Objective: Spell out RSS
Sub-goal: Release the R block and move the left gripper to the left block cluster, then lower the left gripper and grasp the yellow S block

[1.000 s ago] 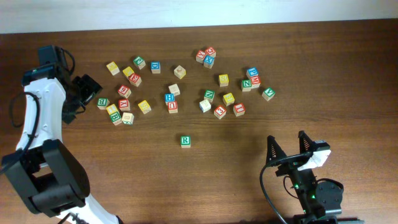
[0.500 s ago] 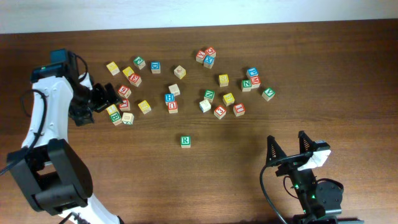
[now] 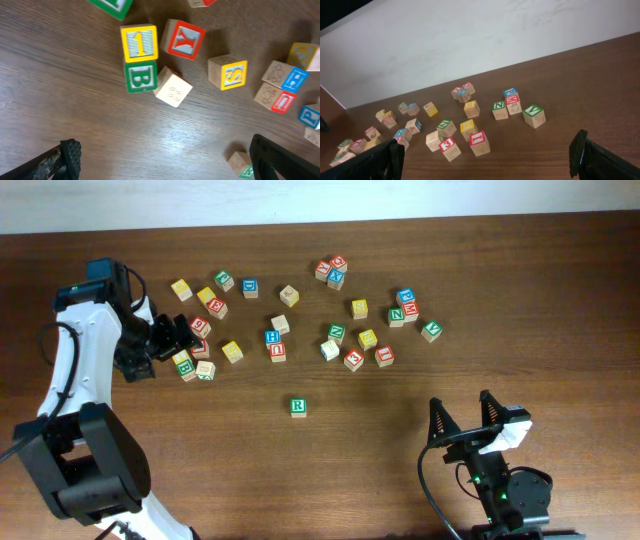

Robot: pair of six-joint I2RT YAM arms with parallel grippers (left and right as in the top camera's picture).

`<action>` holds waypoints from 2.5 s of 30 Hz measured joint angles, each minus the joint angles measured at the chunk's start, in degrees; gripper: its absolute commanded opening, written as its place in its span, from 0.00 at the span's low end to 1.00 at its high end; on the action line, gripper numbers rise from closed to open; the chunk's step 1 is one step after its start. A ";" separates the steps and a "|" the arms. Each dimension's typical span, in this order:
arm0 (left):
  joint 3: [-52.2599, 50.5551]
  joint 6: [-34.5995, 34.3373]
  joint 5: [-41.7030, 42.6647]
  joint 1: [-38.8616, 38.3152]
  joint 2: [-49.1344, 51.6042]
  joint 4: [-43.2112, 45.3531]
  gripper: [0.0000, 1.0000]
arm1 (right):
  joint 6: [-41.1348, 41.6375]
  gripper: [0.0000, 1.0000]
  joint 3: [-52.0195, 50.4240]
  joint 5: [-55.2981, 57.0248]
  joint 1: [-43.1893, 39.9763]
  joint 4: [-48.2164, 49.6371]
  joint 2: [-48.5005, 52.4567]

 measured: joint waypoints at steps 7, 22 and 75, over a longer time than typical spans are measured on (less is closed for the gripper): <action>0.00 0.00 1.51 0.00 0.00 2.86 0.99 | 0.00 0.98 0.00 0.00 0.00 0.00 0.00; 17.42 0.00 9.51 -2.75 0.02 -0.39 0.99 | -0.02 0.98 0.00 0.00 0.00 0.00 0.00; 26.25 40.72 -9.01 -18.40 19.04 -12.24 0.89 | -0.02 0.99 0.00 0.02 0.00 0.00 0.00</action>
